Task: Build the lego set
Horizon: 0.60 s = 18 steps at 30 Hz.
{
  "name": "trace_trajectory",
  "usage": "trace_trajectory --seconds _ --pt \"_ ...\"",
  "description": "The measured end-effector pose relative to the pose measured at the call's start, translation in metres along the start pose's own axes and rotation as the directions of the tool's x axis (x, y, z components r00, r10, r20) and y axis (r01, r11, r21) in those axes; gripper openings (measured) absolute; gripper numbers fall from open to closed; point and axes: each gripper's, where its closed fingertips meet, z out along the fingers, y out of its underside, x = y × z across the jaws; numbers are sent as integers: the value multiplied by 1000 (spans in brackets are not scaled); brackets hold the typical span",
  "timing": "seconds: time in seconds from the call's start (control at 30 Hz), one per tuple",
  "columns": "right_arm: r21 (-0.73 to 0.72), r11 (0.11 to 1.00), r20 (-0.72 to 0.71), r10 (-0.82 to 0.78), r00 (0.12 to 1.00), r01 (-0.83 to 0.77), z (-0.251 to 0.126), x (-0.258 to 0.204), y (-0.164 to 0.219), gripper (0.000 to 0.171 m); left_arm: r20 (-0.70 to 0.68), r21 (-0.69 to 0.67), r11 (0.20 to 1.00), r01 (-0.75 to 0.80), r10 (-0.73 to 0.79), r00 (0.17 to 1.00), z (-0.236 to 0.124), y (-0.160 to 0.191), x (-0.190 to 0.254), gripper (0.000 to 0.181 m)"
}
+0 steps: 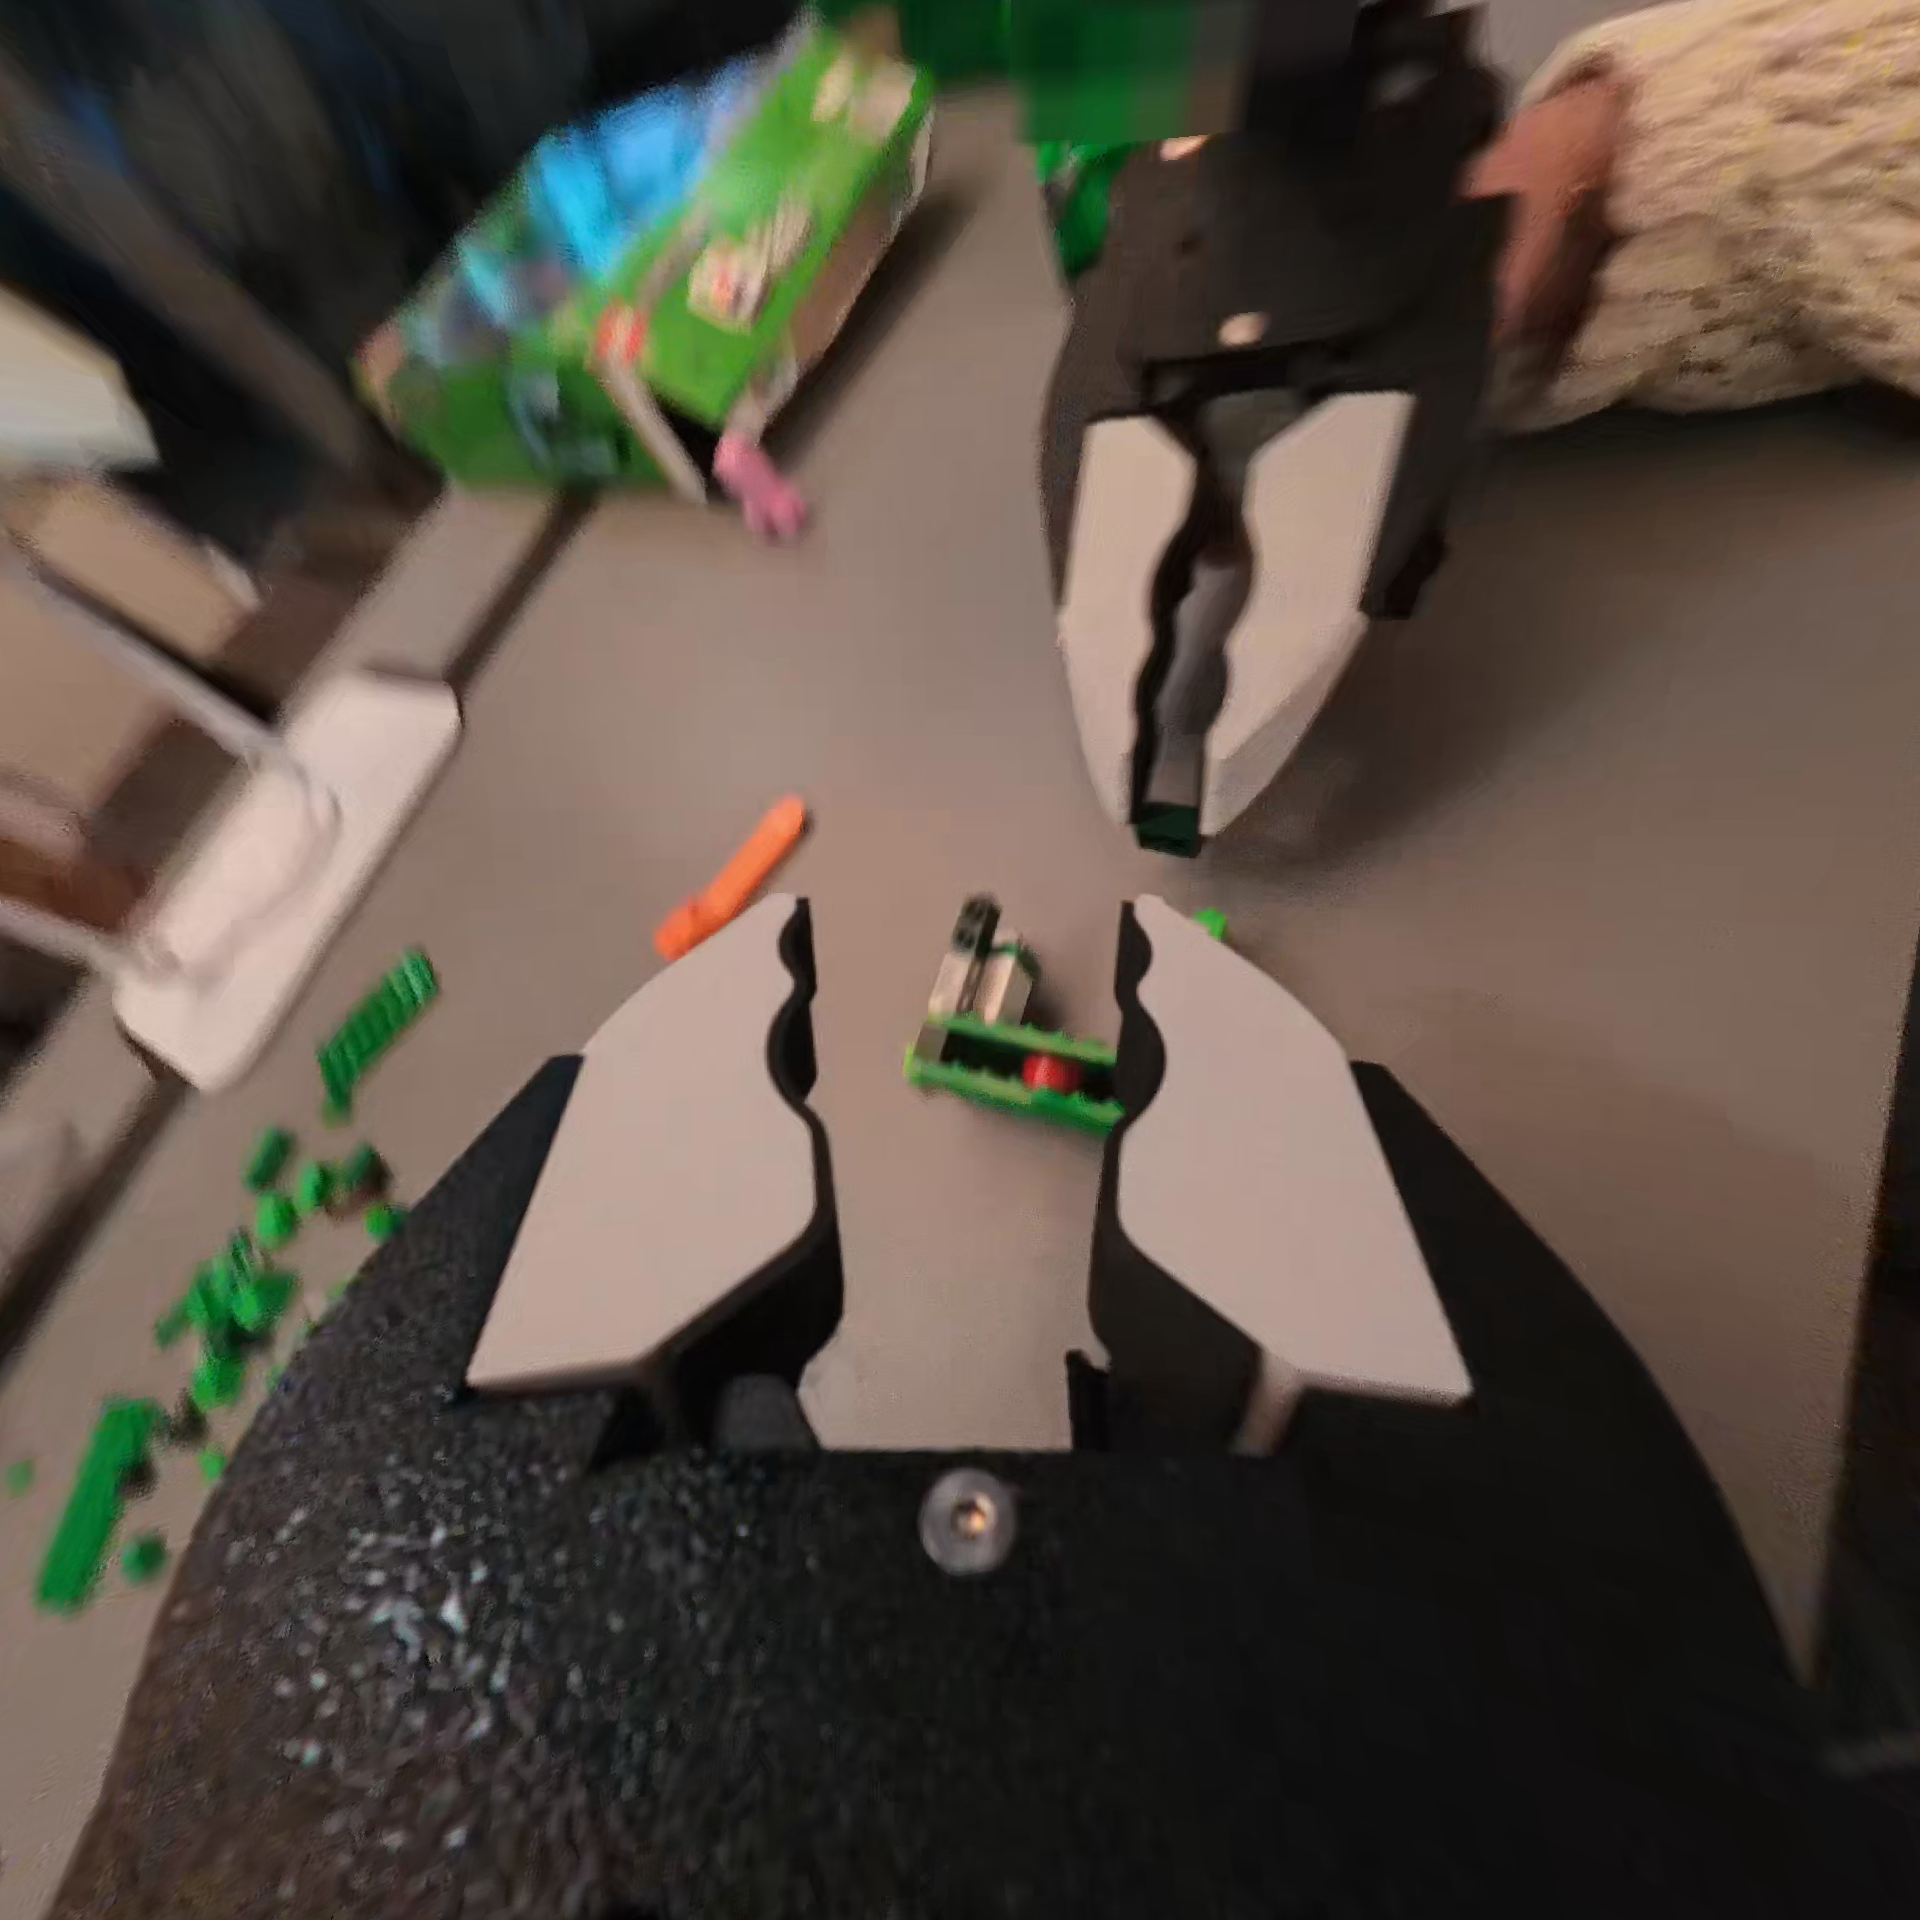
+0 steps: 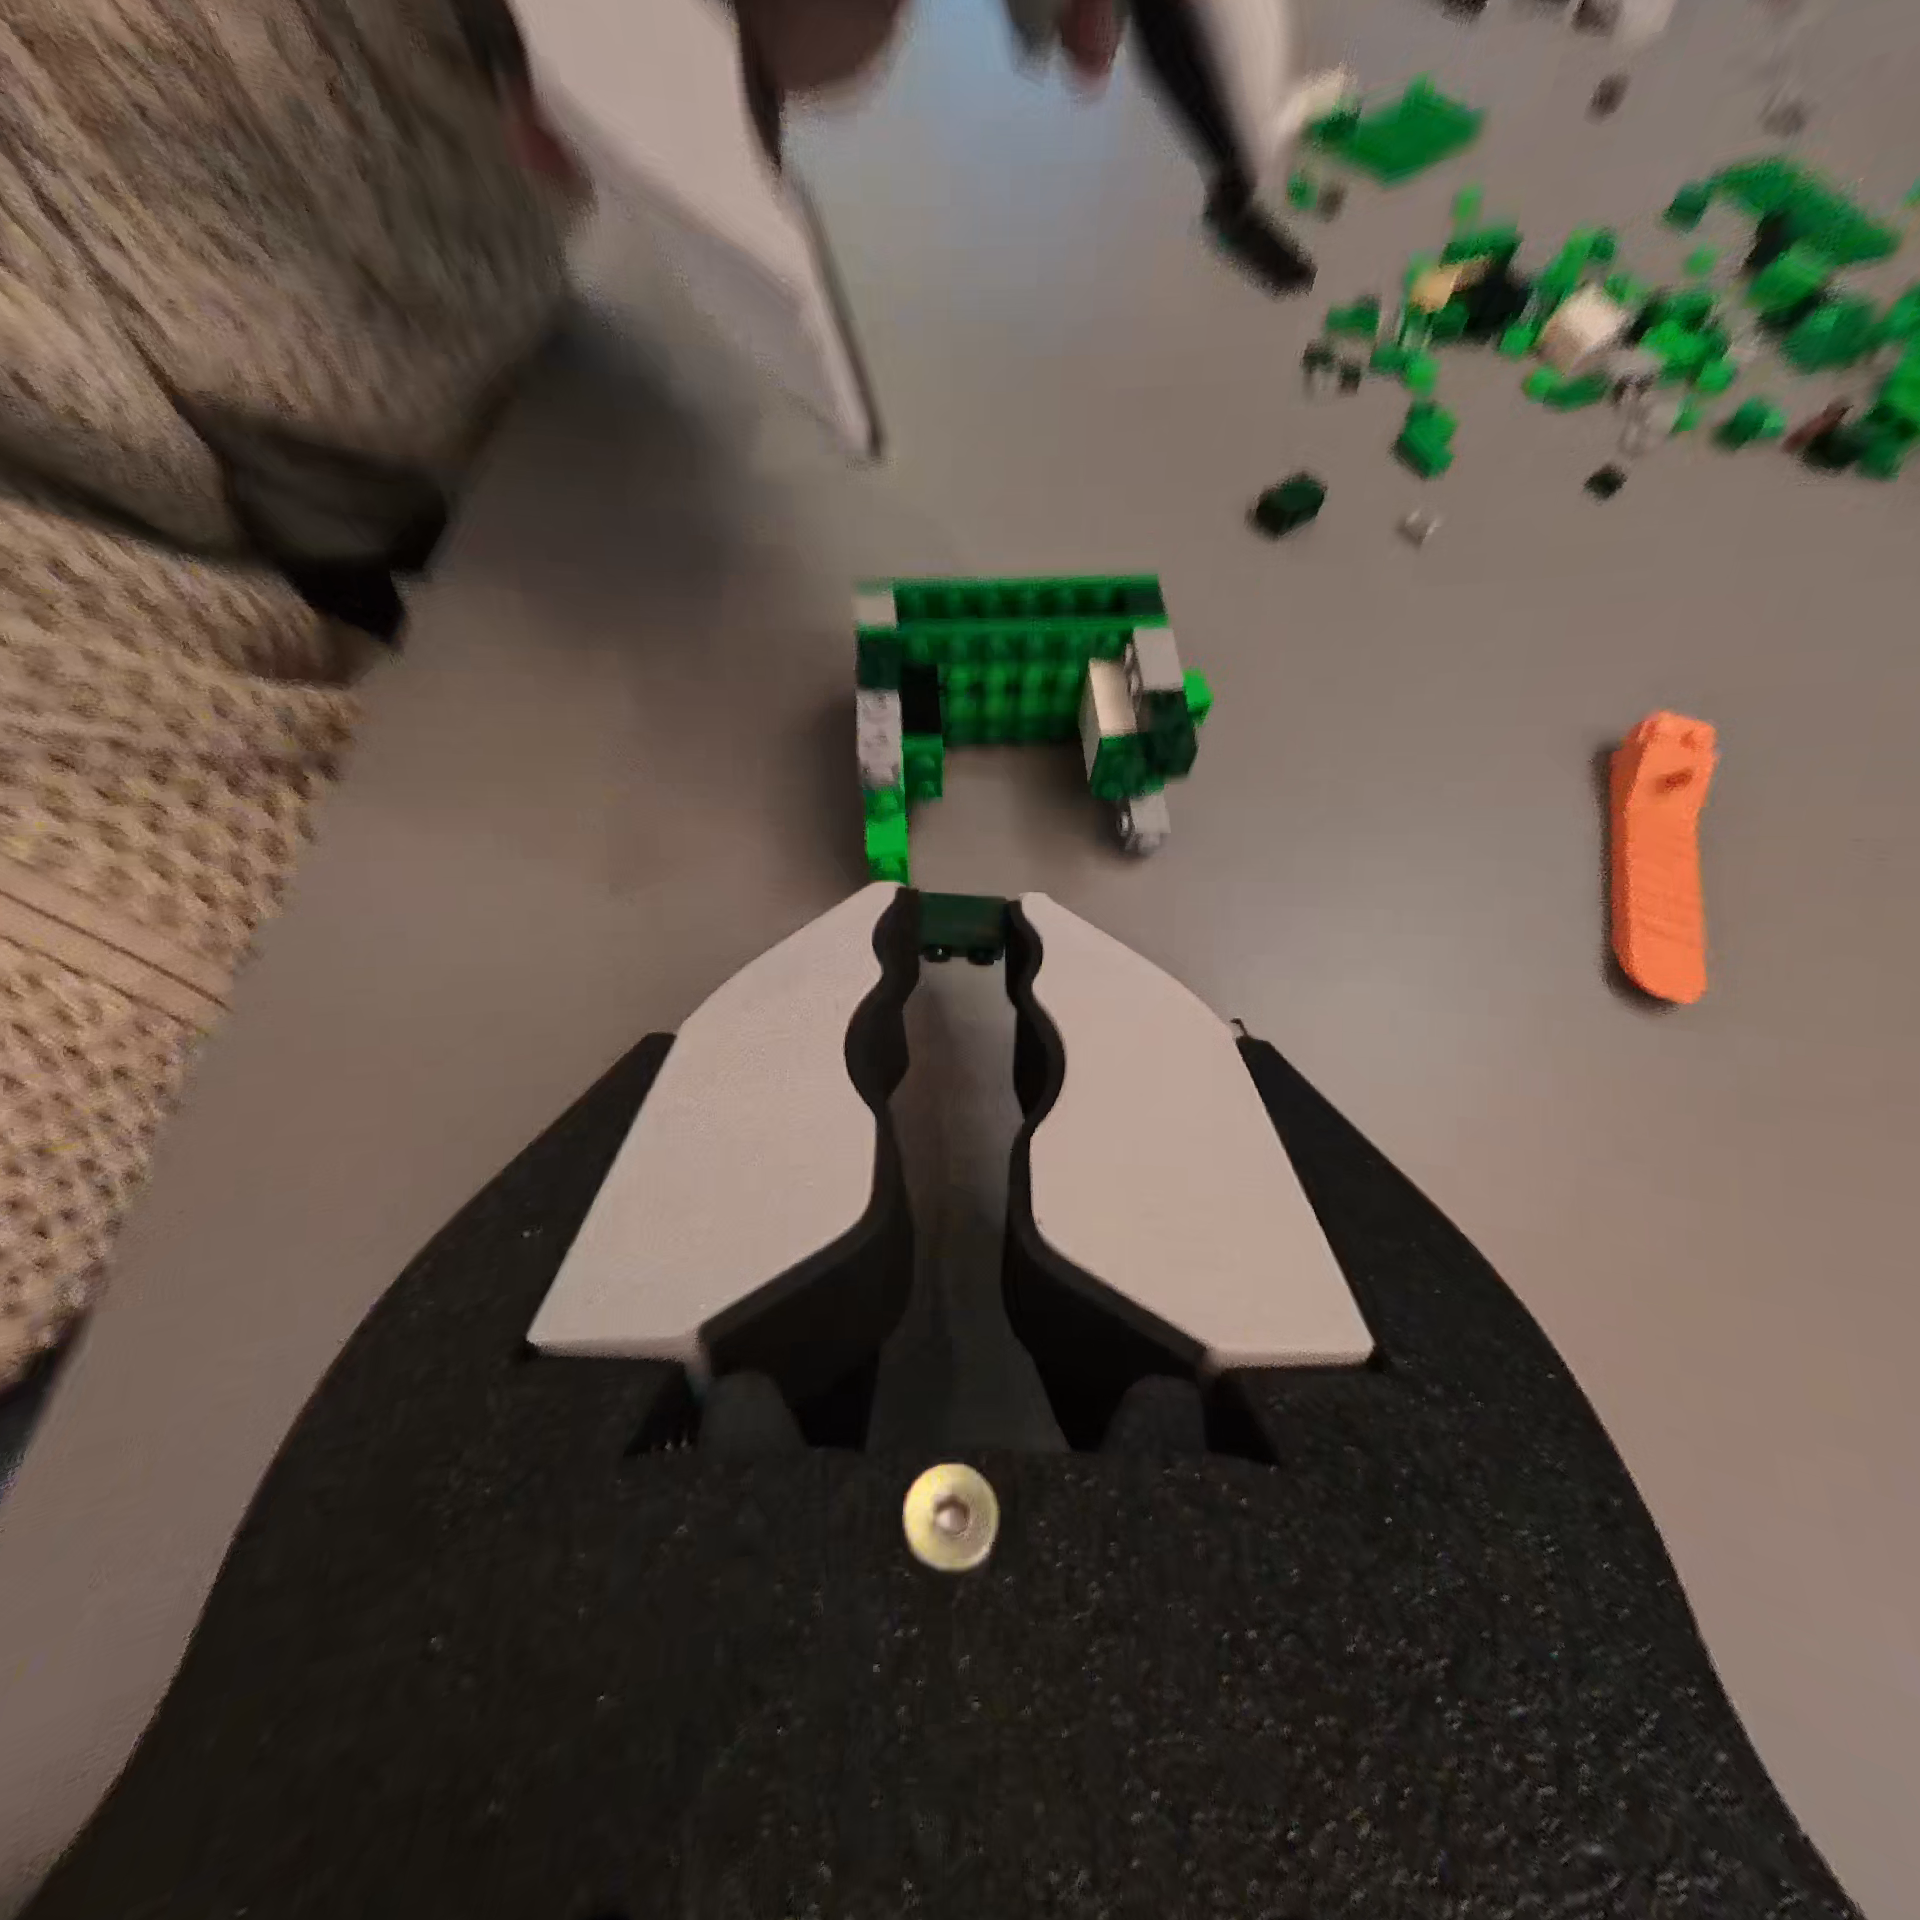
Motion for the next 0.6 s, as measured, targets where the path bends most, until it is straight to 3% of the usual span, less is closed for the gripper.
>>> trace_trajectory --seconds 0.13,0.27,0.43,0.5,0.6 --pt "331 929 194 104 976 -165 -31 -17 -39 15 108 191 928 -320 304 946 10 -26 22 53" --pt "416 872 316 128 940 -259 -47 -26 -48 15 264 325 745 -582 520 812 13 -53 43 27" --pt "387 882 357 126 925 -269 -45 -33 -47 15 183 349 705 -618 595 782 23 -53 61 26" --pt "406 871 359 125 925 -276 -48 -32 -49 15 142 345 705 -619 613 777 27 -51 65 8" --pt "426 849 348 165 923 -312 -52 -23 -49 15 120 322 754 -573 568 814 33 -53 59 7"
